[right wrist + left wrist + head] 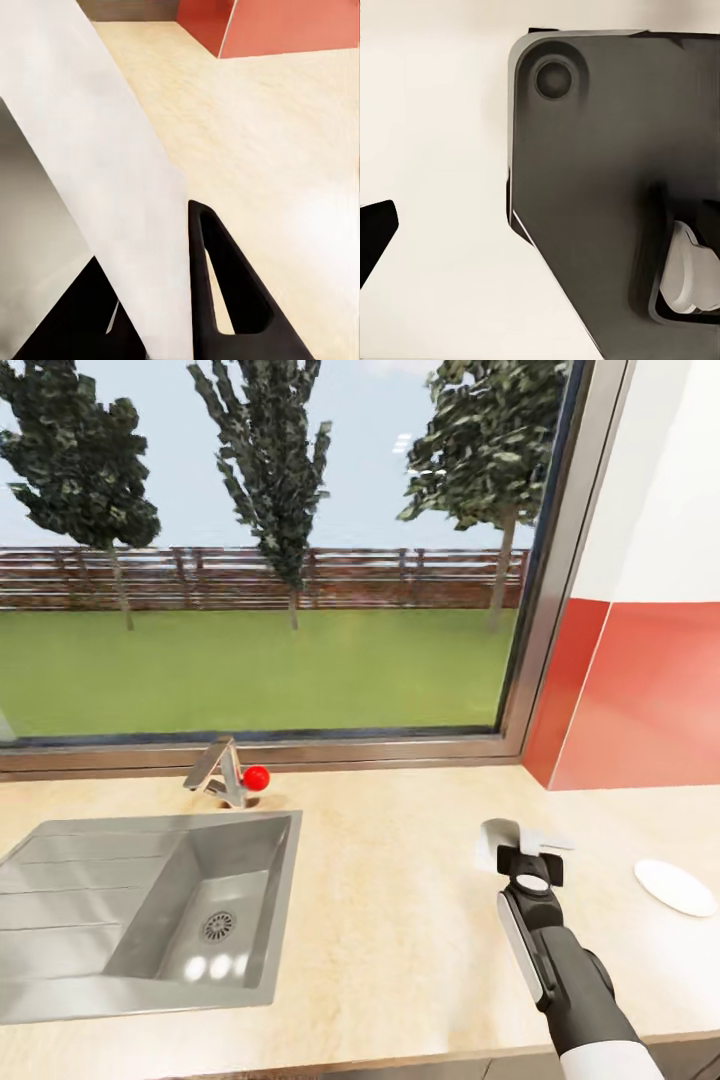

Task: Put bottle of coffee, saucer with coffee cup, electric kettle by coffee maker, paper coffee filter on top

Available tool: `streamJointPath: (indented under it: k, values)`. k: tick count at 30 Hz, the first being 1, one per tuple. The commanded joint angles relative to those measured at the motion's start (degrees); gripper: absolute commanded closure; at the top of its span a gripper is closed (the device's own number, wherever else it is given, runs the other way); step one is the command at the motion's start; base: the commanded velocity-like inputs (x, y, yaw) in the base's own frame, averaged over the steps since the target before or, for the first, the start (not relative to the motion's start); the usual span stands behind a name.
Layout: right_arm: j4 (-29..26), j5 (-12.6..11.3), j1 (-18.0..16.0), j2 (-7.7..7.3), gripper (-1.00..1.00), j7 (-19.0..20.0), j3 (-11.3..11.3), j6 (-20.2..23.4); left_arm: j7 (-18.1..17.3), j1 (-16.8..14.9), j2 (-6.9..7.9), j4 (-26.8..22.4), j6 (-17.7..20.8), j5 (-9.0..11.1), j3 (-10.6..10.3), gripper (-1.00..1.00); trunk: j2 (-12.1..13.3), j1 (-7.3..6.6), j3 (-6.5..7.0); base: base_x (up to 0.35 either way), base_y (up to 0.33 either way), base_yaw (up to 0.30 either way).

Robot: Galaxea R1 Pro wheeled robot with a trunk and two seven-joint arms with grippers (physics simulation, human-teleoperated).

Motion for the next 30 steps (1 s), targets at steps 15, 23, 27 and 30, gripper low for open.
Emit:
streamJointPath:
  k: [15, 23, 27, 30]
  values:
    - [0.02, -0.17, -0.04, 0.04, 1.0, -0.38, 0.14, -0.88, 0.0, -0.01, -0.05, -0.04, -0.11, 0.56, -0.36, -1.0, -0.12, 0.04, -0.12, 0.0, 0.0, 0.298]
    - [0.0, -0.17, -0.03, 0.03, 1.0, -0.42, 0.16, -0.83, 0.01, -0.01, -0.07, -0.06, -0.11, 0.73, -0.3, -1.0, -0.12, 0.04, -0.12, 0.0, 0.035, 0.298]
    - [0.02, -0.17, -0.04, 0.05, 1.0, -0.42, 0.18, -0.8, -0.03, -0.01, -0.14, -0.1, -0.17, 0.69, -0.33, -1.0, -0.12, 0.04, -0.12, 0.0, 0.287, 0.298]
    - [0.02, -0.17, -0.04, 0.03, 1.0, -0.42, 0.17, -0.79, -0.03, -0.01, -0.16, -0.12, -0.19, 0.66, -0.36, -1.0, -0.12, 0.04, -0.12, 0.0, 0.31, 0.298]
